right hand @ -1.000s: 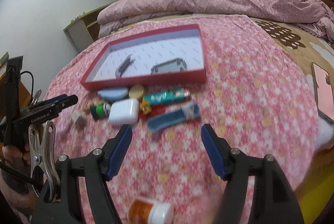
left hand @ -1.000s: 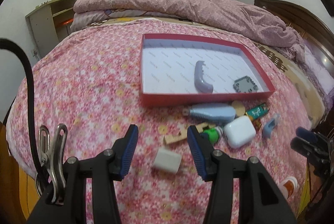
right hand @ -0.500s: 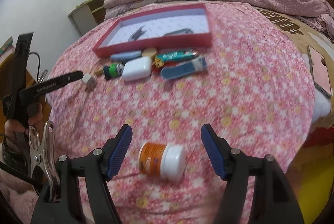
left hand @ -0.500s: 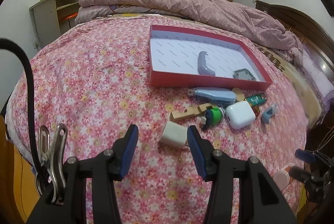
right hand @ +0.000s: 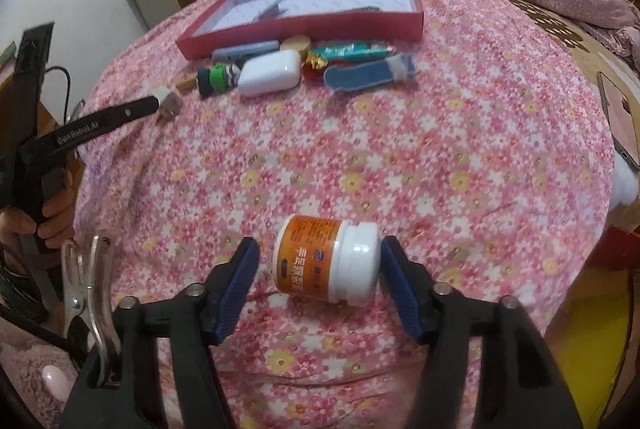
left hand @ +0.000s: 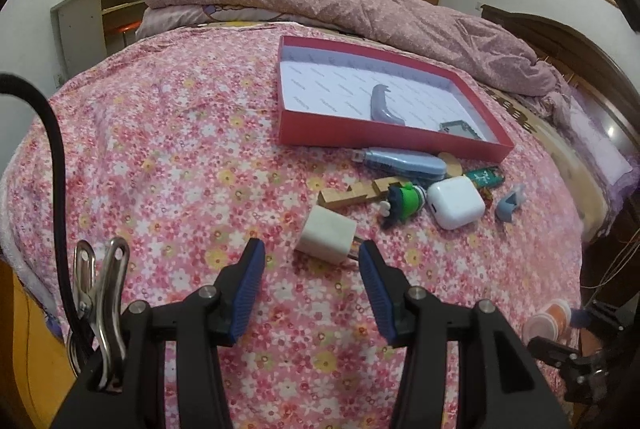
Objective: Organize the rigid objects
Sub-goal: 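Grasp the white plug charger with the left gripper while the right grasps the pill bottle, then carry the charger and pill bottle into the red box with both grippers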
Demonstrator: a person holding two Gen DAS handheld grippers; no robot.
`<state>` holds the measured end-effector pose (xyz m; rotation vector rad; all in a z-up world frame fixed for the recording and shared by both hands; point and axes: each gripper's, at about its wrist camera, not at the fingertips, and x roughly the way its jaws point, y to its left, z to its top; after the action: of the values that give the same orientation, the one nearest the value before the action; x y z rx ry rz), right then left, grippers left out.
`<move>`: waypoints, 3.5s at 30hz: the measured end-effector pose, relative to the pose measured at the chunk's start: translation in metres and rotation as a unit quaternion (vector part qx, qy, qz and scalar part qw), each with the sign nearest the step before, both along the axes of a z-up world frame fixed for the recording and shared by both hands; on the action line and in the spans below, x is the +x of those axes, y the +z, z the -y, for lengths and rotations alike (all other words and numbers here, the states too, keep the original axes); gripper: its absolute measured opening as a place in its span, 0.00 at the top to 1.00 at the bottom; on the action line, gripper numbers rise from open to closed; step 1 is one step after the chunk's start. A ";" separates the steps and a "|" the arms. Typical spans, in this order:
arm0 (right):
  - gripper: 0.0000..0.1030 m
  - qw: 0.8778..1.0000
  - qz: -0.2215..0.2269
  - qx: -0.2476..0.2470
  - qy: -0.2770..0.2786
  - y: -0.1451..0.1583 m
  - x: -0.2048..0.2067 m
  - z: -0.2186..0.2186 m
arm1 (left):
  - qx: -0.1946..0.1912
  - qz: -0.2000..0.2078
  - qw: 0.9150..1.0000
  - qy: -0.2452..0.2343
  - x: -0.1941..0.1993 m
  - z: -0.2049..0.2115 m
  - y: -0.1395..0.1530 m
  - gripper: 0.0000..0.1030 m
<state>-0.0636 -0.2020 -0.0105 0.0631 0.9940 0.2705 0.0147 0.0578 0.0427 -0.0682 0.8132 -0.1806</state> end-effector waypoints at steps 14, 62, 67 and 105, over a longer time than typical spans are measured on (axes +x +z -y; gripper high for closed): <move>0.53 0.999 0.013 -0.029 -0.006 -0.004 0.001 -0.008 | 0.002 0.003 1.000 -0.019 0.012 0.009 -0.009 0.50; 0.54 0.994 0.106 0.020 0.017 0.055 0.091 0.007 | 0.009 0.023 0.999 -0.038 0.076 0.049 0.047 0.53; 0.54 0.993 0.113 0.025 0.016 0.063 0.115 0.008 | 0.009 0.022 0.999 -0.040 0.097 0.054 0.051 0.53; 0.53 0.994 0.099 0.018 -0.034 0.034 0.251 0.003 | 0.054 0.010 0.998 -0.024 0.201 0.077 0.009 0.53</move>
<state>0.1878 -0.2053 0.0239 0.1006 0.7875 0.2270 0.2156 -0.0194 0.0520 0.0543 0.8032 -0.1819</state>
